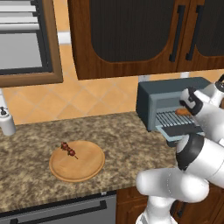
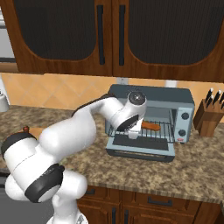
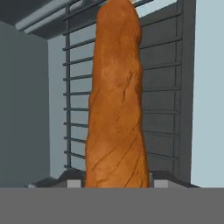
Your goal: Pick up the kebab skewer and baguette bread, and place them inside the toaster oven. Close the toaster oven door and start by setting the timer.
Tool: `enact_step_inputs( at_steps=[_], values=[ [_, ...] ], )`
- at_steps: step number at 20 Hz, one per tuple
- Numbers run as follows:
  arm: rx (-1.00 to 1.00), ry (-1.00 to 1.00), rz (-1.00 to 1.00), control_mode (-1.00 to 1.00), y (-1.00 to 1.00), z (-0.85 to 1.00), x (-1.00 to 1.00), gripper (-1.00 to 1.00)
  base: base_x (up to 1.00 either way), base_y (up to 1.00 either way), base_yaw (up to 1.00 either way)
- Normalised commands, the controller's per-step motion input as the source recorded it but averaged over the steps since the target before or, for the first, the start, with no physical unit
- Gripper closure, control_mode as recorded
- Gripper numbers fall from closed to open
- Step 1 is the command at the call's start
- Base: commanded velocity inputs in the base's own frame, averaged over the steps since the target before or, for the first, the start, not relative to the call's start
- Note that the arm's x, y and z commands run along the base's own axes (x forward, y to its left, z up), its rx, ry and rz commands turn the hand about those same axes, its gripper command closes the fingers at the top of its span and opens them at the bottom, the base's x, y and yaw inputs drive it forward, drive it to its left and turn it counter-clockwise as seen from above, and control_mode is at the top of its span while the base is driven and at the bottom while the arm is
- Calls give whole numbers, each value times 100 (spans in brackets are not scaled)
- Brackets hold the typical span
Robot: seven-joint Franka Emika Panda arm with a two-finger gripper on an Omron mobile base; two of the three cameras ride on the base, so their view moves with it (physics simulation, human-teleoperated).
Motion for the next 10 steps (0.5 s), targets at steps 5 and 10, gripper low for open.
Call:
enact_step_inputs(
  at_steps=[5,10],
  values=[
    [0,0,0,-100,-4,-35,23,100,0,0,0],
    [0,0,0,-100,-10,-1,39,100,0,0,0]
  ],
)
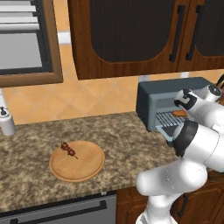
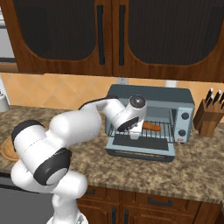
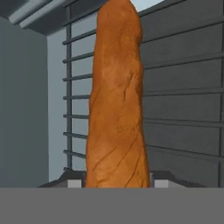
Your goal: Pick up the kebab skewer and baguette bread, and place them inside the toaster oven. Close the toaster oven door and start by setting the timer.
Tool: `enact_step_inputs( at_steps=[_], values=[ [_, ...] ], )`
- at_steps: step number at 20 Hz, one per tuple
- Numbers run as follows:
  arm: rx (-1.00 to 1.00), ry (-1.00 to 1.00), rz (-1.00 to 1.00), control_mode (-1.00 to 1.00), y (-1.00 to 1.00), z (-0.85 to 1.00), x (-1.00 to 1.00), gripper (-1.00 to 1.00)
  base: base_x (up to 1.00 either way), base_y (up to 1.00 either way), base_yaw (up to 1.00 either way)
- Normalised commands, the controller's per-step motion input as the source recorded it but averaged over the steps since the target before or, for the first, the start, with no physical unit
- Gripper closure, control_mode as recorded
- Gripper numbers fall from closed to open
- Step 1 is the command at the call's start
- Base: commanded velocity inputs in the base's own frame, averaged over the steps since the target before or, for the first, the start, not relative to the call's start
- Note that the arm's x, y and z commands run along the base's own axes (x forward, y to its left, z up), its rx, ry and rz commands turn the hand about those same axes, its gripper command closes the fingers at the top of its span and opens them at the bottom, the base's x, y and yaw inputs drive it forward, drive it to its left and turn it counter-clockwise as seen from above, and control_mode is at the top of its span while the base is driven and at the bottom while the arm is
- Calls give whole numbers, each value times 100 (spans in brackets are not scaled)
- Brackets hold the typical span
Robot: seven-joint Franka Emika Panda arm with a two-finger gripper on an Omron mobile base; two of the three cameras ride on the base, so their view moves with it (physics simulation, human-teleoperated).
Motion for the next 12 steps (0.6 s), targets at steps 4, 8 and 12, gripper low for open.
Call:
enact_step_inputs(
  at_steps=[4,8,12],
  values=[
    [0,0,0,-100,-11,0,30,100,0,0,0],
    [0,0,0,-100,-7,-8,27,100,0,0,0],
    [0,0,0,-100,-4,-19,28,100,0,0,0]
  ],
)
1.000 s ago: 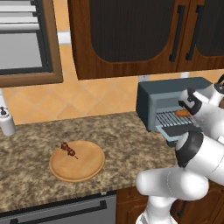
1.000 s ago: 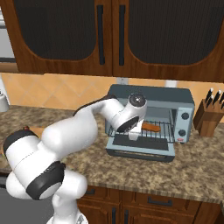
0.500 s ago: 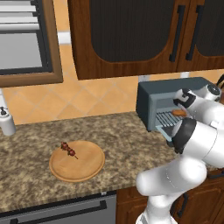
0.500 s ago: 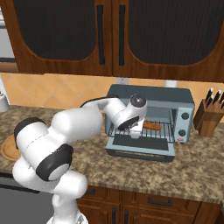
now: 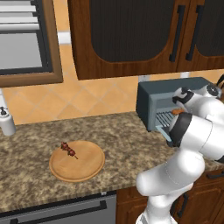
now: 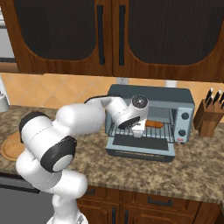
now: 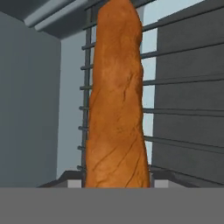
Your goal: Pick up the kebab skewer and baguette bread, and place them inside the toaster oven. Close the toaster oven door and start by setting the timer.
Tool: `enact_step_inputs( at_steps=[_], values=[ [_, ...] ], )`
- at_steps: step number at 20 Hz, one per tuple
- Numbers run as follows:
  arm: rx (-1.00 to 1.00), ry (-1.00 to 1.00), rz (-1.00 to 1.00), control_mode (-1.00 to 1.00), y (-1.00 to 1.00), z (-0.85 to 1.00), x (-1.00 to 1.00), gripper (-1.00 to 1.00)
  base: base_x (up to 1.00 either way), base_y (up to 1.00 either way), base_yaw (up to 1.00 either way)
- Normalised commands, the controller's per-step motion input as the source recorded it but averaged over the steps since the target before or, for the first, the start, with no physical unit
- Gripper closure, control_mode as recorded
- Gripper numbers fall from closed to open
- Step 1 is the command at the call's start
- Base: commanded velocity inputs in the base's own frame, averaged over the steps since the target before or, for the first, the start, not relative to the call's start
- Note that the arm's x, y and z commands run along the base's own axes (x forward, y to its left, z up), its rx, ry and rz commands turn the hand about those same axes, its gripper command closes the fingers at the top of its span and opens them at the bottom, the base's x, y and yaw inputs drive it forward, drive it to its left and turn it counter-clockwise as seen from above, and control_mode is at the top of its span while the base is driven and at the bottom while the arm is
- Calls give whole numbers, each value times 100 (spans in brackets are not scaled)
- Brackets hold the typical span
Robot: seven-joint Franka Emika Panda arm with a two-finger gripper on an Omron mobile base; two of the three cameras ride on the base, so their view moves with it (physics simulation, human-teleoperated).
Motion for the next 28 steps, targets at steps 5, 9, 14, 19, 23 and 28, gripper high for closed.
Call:
enact_step_inputs(
  at_steps=[5,9,14,19,23,28],
  values=[
    [0,0,0,-100,0,-22,36,100,0,0,0],
    [0,0,0,-100,0,-8,32,-100,0,0,0],
    [0,0,0,-100,0,0,0,-100,0,0,0],
    [0,0,0,-100,-1,0,0,-100,0,0,0],
    [-1,1,0,-100,-9,27,-39,-100,0,0,0],
    [0,8,0,-100,-2,35,-30,-100,0,0,0]
  ],
)
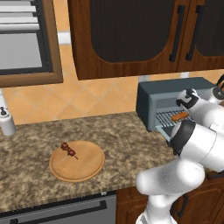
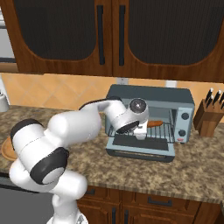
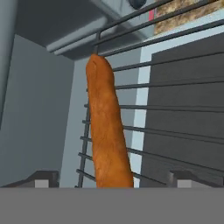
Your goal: Pick up the kebab skewer and baguette bread, and place them inside the toaster oven. Close the toaster oven door and start by setting the timer.
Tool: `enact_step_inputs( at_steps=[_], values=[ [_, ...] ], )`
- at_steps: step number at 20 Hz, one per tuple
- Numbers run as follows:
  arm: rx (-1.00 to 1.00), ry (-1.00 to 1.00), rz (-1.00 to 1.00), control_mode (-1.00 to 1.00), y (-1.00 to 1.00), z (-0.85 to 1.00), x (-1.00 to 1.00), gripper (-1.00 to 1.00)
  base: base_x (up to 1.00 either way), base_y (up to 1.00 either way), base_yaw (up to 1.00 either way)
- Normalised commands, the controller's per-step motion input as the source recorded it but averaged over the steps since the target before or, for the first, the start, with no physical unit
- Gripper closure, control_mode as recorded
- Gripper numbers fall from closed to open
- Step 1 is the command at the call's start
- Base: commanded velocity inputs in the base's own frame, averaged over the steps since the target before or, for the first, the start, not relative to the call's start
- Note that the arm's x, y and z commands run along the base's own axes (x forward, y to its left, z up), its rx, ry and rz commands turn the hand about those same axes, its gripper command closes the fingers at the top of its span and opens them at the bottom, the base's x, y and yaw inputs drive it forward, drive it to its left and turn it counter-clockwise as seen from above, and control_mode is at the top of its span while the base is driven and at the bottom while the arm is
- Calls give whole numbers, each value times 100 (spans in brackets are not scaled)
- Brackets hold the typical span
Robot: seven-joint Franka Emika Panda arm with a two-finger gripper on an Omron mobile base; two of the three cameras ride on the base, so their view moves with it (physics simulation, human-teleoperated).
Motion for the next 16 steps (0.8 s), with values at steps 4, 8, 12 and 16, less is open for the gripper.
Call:
enact_step_inputs(
  at_steps=[4,8,12,16],
  values=[
    [-6,14,7,-100,8,38,-57,-100,0,0,0],
    [-14,8,37,-100,87,3,-88,-100,0,0,0],
    [-13,18,52,-100,100,0,-42,-100,0,0,0],
    [-16,28,56,-100,100,1,-35,-100,0,0,0]
  ],
)
